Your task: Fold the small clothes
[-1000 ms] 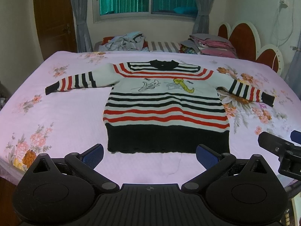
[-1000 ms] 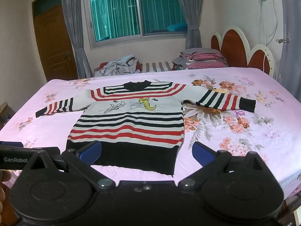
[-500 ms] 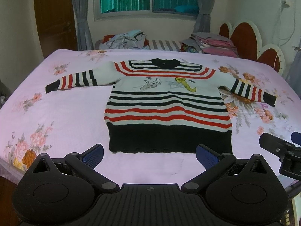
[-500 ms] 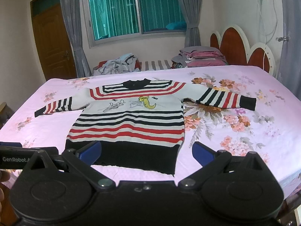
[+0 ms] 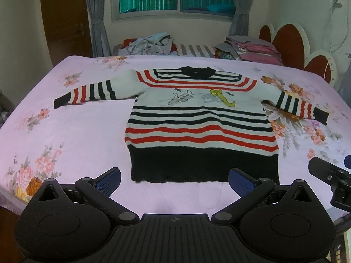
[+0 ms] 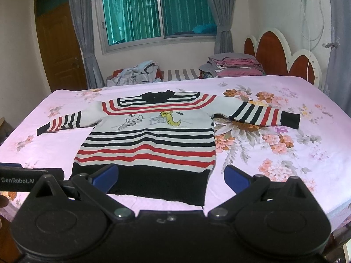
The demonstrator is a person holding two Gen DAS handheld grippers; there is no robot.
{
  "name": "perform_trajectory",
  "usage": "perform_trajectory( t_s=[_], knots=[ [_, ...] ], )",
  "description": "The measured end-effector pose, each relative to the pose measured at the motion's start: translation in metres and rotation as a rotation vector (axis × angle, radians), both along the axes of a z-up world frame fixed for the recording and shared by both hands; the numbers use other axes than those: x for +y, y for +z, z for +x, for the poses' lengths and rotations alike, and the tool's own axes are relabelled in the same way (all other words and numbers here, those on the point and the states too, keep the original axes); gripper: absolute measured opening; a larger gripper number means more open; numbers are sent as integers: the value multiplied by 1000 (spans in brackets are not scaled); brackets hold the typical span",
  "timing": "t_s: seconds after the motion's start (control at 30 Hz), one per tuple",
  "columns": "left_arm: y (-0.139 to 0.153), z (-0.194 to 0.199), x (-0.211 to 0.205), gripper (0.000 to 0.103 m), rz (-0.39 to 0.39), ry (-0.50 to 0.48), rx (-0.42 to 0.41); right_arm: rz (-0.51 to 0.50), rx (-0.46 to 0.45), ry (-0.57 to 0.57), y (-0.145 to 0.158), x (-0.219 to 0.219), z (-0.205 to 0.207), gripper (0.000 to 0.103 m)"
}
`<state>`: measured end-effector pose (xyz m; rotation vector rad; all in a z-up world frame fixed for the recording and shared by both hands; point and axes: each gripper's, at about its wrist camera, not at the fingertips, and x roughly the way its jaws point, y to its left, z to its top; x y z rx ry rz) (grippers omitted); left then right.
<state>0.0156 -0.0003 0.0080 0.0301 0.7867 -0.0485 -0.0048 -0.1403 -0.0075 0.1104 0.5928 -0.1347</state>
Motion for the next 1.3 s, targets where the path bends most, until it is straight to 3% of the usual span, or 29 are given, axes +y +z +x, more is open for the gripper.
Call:
perform_trajectory(
  t_s=[0.53,1.3],
  knots=[
    [-19,72,3,103,-25,-8,33,11,15,-96,-19,-27,52,103],
    [-53,252,12,103,-6,-55,55,16,40,-260,-33,-52,198,99]
  ],
)
